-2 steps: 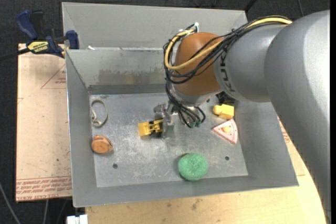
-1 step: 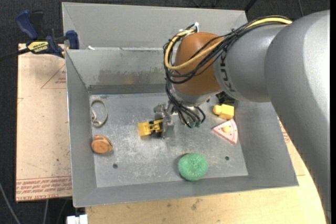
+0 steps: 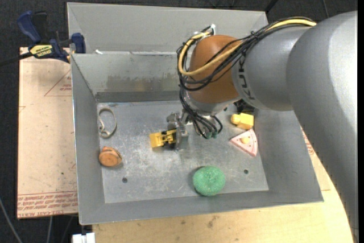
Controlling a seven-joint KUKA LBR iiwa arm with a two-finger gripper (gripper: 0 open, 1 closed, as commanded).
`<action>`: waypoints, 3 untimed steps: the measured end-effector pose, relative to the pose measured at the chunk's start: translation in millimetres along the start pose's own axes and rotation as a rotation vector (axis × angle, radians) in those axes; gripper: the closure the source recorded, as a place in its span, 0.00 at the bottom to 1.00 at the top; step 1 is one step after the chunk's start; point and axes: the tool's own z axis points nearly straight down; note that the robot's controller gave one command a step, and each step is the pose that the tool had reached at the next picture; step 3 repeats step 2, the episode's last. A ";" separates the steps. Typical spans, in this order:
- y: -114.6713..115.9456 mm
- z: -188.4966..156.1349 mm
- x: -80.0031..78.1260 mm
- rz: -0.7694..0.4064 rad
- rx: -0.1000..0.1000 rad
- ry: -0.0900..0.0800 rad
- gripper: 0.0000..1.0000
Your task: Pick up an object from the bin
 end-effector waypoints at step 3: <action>0.0 0.0 0.0 0.000 0.000 0.000 1.00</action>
Offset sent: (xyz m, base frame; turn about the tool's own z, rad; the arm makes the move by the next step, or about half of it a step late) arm 0.0000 0.0000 0.0000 0.0000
